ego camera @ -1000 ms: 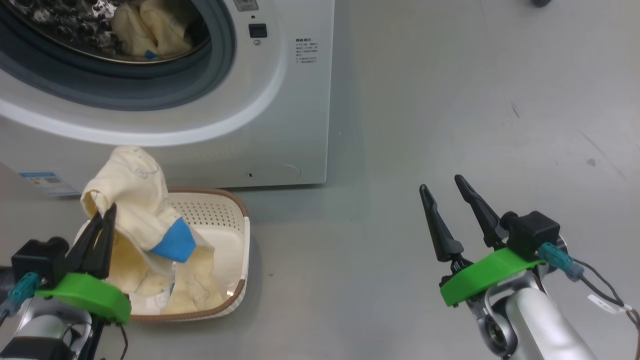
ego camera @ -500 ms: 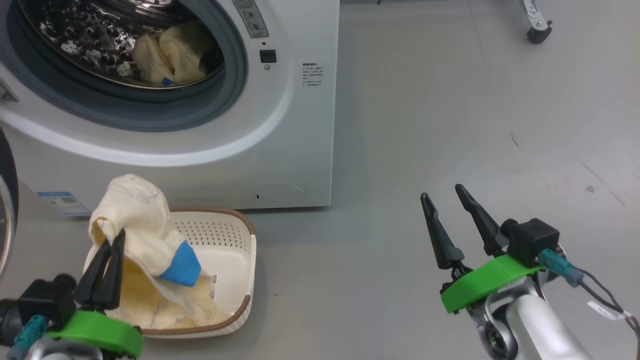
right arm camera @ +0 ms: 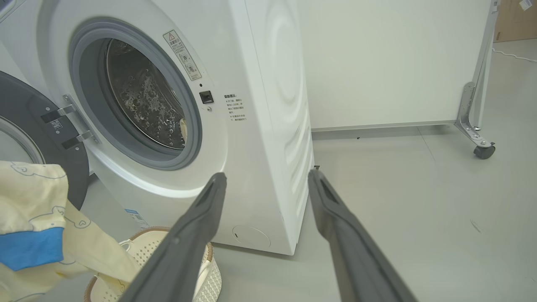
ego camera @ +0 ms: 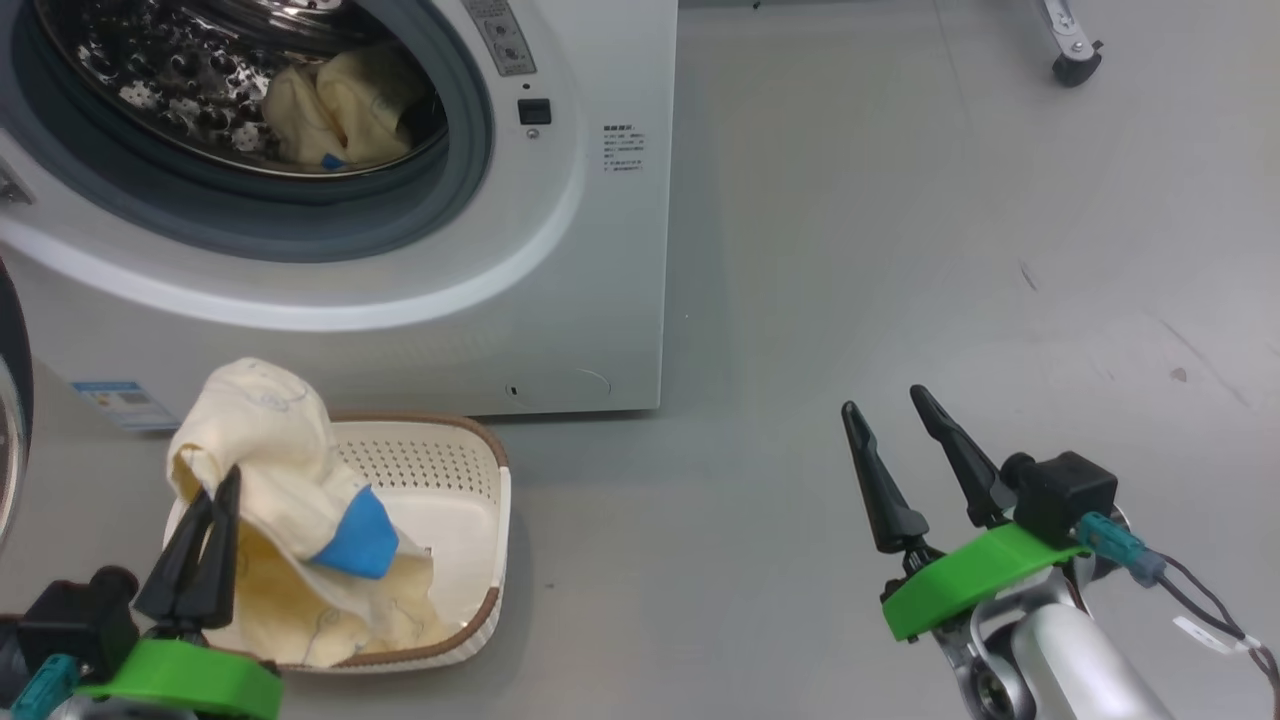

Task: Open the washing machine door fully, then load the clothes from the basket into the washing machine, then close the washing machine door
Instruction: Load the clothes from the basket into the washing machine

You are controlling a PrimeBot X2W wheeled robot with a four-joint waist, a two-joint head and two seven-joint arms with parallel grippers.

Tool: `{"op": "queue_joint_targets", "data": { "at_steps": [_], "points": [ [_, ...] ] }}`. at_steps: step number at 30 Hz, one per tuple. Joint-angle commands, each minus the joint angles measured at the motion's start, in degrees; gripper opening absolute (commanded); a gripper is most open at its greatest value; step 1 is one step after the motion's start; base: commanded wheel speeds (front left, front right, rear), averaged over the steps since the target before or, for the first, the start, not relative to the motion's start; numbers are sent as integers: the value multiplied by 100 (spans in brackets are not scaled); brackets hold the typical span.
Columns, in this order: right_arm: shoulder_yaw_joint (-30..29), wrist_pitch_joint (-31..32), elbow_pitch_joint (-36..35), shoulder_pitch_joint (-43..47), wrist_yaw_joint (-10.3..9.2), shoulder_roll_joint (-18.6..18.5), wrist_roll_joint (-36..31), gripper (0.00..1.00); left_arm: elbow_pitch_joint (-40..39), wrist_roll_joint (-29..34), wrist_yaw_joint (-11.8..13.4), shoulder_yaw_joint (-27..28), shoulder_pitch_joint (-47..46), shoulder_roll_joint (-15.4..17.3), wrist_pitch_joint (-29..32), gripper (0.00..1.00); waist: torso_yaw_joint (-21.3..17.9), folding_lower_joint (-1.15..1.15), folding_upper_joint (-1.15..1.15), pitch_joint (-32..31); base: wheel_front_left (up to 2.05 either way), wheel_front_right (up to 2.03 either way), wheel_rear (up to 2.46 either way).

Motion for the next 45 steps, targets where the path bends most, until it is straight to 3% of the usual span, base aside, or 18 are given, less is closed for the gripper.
{"op": "queue_joint_targets", "data": {
  "at_steps": [1,13,24,38,45],
  "points": [
    [110,-38,-211,-164,0,13,9,100,-256,78,-70,486,-334,73,-81,0,-24,0,0,132,0,0,0],
    [67,-38,-380,-353,0,13,-84,100,-306,63,-511,1087,-1087,169,-81,0,-208,0,0,900,0,0,0],
    [51,-38,-666,-563,0,13,-42,100,-88,-251,-647,1432,-2654,1001,-81,0,-609,0,0,1897,0,0,0],
    [18,-38,-1187,-651,0,13,102,100,603,-1347,-651,246,-4759,2450,-81,0,-1108,0,0,3100,0,0,0],
    [90,-38,-1357,-699,0,13,244,100,916,-1937,-651,-787,-6015,3246,-81,0,-1221,0,0,3653,0,0,0]
  ]
}}
